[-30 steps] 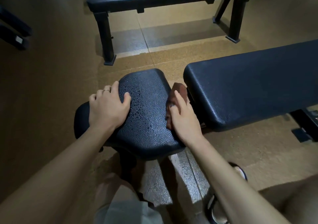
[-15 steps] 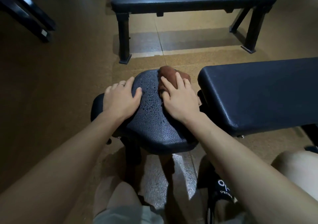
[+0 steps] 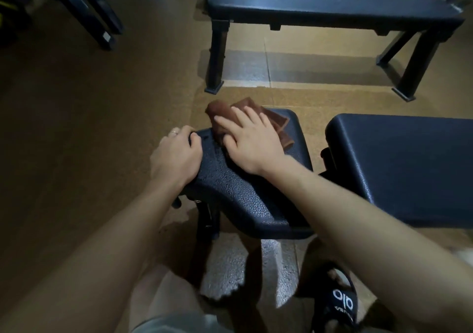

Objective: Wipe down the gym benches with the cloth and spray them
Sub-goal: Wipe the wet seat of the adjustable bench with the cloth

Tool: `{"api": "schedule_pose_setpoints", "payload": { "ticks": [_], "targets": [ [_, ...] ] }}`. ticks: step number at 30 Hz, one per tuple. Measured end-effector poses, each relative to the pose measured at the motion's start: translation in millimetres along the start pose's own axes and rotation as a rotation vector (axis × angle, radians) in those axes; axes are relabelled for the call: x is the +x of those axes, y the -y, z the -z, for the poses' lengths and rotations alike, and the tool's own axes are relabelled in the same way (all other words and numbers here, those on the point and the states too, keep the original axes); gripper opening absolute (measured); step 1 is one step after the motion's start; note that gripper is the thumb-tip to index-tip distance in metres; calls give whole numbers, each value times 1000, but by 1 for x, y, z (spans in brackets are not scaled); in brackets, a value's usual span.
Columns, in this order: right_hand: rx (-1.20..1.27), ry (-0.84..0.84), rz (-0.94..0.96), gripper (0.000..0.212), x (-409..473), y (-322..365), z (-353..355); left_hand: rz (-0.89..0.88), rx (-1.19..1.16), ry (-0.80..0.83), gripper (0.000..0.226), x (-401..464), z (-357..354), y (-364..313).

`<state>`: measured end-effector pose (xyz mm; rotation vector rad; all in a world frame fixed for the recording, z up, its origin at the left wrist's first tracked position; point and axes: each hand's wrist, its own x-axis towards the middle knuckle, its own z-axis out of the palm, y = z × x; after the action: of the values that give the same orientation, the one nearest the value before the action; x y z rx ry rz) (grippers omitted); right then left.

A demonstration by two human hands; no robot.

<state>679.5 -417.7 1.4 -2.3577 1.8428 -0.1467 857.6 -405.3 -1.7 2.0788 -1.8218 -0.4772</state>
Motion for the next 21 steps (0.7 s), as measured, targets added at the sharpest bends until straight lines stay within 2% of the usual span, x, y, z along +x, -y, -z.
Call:
{"api": "schedule_pose_setpoints", "payload": {
  "ticks": [3,8,11,13,16,19,21],
  "targets": [
    [7,-2,-78,51,17,4,-3,21,-16,-21,40,-2,0,-5],
    [71,-17,159,59,3,25,-4,53,-28,-41,38,0,-2,-5],
    [46,-8,178,64,20,21,3,48,-32,-40,40,1,-2,-3],
    [9,-25,161,59,29,11,5,33,-41,-41,42,0,-2,-1],
    [38,-87,65,50,33,-33,9,29,-65,-46,41,0,-2,0],
    [192,-100,-183,44,19,-94,15,40,-91,-68,41,0,-3,-1],
    [349,-108,-321,45,-8,-109,12,51,-93,-75,41,1,-4,-3]
  ]
}}
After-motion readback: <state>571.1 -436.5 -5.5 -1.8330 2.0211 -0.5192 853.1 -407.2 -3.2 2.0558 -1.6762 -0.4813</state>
